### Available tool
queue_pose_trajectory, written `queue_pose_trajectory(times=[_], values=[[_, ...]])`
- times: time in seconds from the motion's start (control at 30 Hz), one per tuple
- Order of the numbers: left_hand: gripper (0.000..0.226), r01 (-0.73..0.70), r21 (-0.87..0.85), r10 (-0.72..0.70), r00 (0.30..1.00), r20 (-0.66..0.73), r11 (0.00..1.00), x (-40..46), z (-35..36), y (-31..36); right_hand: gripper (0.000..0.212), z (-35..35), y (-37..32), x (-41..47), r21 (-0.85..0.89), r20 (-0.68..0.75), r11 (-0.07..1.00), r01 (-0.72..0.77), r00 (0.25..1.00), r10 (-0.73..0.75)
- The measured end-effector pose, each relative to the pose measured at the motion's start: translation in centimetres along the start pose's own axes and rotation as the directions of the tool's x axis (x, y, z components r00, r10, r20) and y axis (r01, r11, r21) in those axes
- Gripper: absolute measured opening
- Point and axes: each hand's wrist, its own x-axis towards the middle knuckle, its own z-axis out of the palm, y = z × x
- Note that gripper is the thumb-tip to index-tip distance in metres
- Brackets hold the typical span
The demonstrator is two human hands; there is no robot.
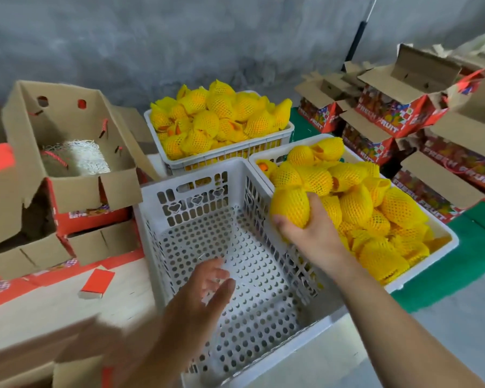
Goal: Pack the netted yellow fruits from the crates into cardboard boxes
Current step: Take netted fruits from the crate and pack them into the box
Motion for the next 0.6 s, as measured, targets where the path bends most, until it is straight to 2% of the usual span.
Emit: queue_pose_trajectory(times=[0.03, 0.07, 0.1, 0.13, 0.2, 0.23, 0.27, 0.3, 0.33, 0.4, 0.47, 0.5, 0.6], values=[[0.09, 0.068, -0.301, -0.065, 0.998, 0.019, 0.951, 0.6, 0.1, 1.0, 0.065, 2.1, -0.8, -1.8, 0.083, 0.145, 0.997, -0.002, 0.989, -0.011], [0.107, 0.148, -0.512, -0.133, 0.989, 0.065, 0.846, 1.3, 0.2, 1.7, 0.068, 4.1, -1.2, -3.2, 0.085, 0.277, 0.996, 0.039, 0.959, -0.061], [0.113, 0.197, -0.626, -0.164, 0.98, 0.111, 0.754, 1.8, 0.4, 2.2, 0.073, 5.6, -1.6, -4.4, 0.06, 0.392, 0.992, 0.108, 0.912, -0.122], [0.108, 0.197, -0.682, -0.158, 0.98, 0.12, 0.705, 2.2, 0.3, 2.4, 0.082, 6.4, -1.5, -4.7, 0.024, 0.489, 0.985, 0.172, 0.857, -0.162], [0.086, 0.199, -0.68, -0.199, 0.977, 0.078, 0.706, 2.4, -0.3, 2.1, 0.1, 5.5, -1.3, -2.9, -0.033, 0.588, 0.966, 0.256, 0.787, -0.188], [0.082, 0.192, -0.69, -0.24, 0.97, 0.028, 0.698, 2.4, -0.5, 1.2, 0.1, 4.3, -1.1, -1.0, -0.055, 0.56, 0.953, 0.297, 0.8, -0.216], [0.079, 0.209, -0.748, -0.305, 0.952, 0.01, 0.63, 2.3, -0.8, 0.2, 0.096, 3.2, -0.6, 1.6, -0.103, 0.458, 0.938, 0.33, 0.853, -0.249], [0.073, 0.216, -0.827, -0.363, 0.932, 0.016, 0.519, 2.1, -1.0, -0.5, 0.09, 2.0, -0.1, 4.7, -0.206, 0.305, 0.919, 0.337, 0.914, -0.267], [0.064, 0.22, -0.884, -0.404, 0.914, 0.04, 0.412, 2.0, -1.2, -1.0, 0.083, 1.0, 0.4, 7.9, -0.339, 0.164, 0.895, 0.289, 0.955, -0.246], [0.056, 0.219, -0.929, -0.444, 0.894, 0.068, 0.3, 1.7, -1.2, -1.2, 0.073, 0.1, 1.3, 13.2, -0.535, 0.059, 0.842, 0.071, 0.997, -0.047], [0.062, 0.209, -0.951, -0.459, 0.885, 0.085, 0.226, 1.3, -1.0, -1.4, 0.071, 0.9, 2.8, 15.8, -0.651, 0.056, 0.756, -0.077, 0.987, 0.149], [0.064, 0.214, -0.954, -0.456, 0.884, 0.098, 0.208, 1.0, -1.0, -1.3, 0.071, 1.5, 3.5, 16.3, -0.696, 0.03, 0.711, -0.099, 0.986, 0.167], [0.066, 0.226, -0.939, -0.417, 0.903, 0.101, 0.26, 0.4, -1.7, -1.3, 0.075, 3.2, 4.2, 16.7, -0.759, -0.075, 0.635, -0.145, 0.988, 0.137]])
